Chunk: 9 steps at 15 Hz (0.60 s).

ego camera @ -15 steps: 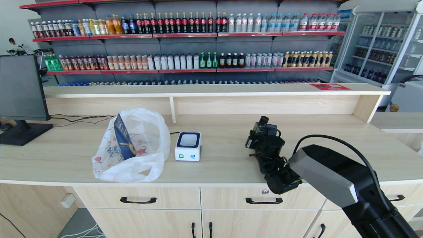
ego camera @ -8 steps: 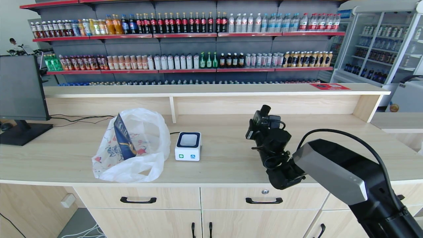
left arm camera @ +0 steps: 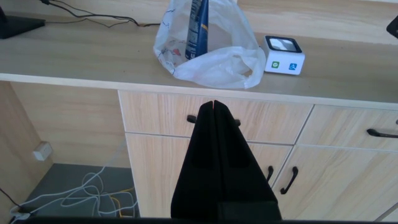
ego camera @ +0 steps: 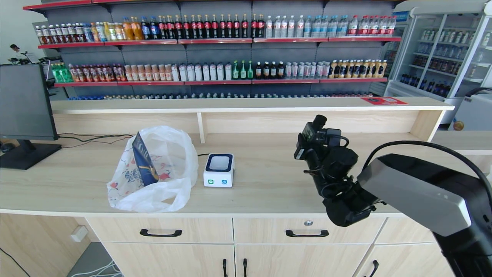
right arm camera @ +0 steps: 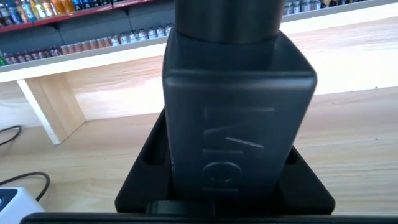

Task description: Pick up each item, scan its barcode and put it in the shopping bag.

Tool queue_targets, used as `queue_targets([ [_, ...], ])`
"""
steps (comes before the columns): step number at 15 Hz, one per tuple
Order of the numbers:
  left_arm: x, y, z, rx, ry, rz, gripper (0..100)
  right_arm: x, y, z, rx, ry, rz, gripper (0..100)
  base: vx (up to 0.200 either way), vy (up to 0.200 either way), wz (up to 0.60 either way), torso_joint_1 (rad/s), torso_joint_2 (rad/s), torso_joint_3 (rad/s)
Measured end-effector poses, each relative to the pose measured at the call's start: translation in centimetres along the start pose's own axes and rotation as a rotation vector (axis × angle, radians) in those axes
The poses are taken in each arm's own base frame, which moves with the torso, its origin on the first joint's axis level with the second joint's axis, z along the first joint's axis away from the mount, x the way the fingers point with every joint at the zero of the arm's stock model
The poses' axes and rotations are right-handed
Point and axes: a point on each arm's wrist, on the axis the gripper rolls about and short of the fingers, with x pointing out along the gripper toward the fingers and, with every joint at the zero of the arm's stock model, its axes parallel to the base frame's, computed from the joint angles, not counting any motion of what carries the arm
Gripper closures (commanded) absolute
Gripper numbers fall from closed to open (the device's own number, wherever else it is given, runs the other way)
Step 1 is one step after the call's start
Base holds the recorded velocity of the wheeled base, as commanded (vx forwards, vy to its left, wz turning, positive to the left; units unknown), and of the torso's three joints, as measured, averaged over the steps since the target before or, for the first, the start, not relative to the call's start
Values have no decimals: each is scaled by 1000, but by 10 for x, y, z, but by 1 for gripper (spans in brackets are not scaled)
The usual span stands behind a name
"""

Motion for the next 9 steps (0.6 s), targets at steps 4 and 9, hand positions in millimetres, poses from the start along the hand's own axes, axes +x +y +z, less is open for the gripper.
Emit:
queue_targets([
  [4, 0, 0, 0, -1, 0, -1, 100, -27, -4, 32, -13, 36, 2, 100, 0, 0, 0, 0, 0, 0],
  [9, 0, 0, 0, -1, 0, 0, 100, -70, 26, 76, 15, 43, 75, 100, 0, 0, 0, 0, 0, 0],
])
